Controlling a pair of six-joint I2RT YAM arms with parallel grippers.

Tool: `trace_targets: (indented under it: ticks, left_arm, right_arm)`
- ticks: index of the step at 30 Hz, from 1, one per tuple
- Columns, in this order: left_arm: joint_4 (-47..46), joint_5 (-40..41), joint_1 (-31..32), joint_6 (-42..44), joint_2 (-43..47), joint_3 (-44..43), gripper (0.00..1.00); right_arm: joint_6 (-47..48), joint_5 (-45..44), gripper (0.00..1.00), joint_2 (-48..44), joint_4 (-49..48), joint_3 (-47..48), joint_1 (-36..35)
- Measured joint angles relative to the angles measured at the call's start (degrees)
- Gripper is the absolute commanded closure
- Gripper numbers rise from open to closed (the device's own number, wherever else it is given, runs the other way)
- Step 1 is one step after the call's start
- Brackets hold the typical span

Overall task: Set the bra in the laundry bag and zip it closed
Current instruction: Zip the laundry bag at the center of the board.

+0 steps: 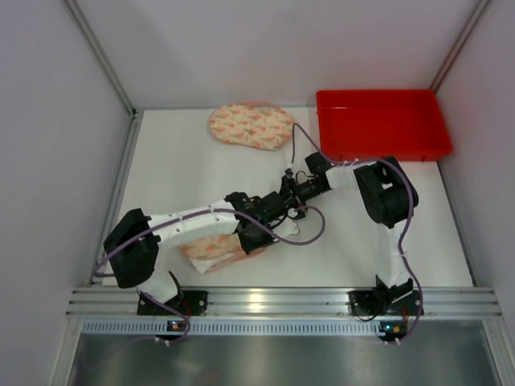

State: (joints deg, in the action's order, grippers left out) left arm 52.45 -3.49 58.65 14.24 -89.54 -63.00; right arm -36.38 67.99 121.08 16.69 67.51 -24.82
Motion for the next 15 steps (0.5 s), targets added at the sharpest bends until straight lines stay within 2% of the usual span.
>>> trace_targets:
  ticks: [2, 5, 10, 15]
  left_arm:
    - [-0.2, 0.3, -1.4, -1.0, -0.7, -1.4, 1.00]
    - [-1.2, 1.1, -5.4, -2.6, -2.7, -4.5, 1.00]
    - [-3.5, 1.9, -10.6, -3.9, -5.6, -8.2, 1.00]
    - [-4.4, 0.0, -10.7, -3.9, -6.8, -10.4, 1.00]
  right_arm:
    - [0.8, 0.3, 0.14, -1.4, -0.1, 0.2, 0.2]
    - [1.8, -2.1, 0.12, -3.2, 1.2, -0.2, 0.3]
    - [2.3, -4.7, 0.17, -5.2, 2.2, -3.1, 0.3]
    - [1.5, -6.3, 0.20, -5.5, 2.2, -3.1, -0.3]
